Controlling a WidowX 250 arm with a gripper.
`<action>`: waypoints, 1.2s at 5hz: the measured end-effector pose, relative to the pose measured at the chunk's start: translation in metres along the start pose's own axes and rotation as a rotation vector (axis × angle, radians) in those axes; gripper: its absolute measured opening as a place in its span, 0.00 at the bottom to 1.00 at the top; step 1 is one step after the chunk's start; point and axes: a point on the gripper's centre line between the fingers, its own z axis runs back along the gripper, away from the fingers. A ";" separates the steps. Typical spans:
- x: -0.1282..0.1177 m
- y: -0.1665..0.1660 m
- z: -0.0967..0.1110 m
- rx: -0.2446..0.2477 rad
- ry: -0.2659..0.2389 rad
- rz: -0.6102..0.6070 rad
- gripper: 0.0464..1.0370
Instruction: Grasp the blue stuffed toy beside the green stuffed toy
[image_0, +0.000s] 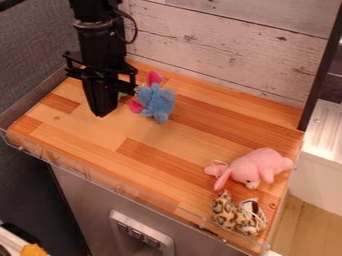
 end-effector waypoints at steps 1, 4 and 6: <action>0.019 -0.003 0.000 -0.007 -0.003 0.130 0.03; 0.101 0.010 0.002 -0.026 -0.014 0.778 0.81; 0.129 0.016 0.000 -0.041 -0.022 1.169 0.96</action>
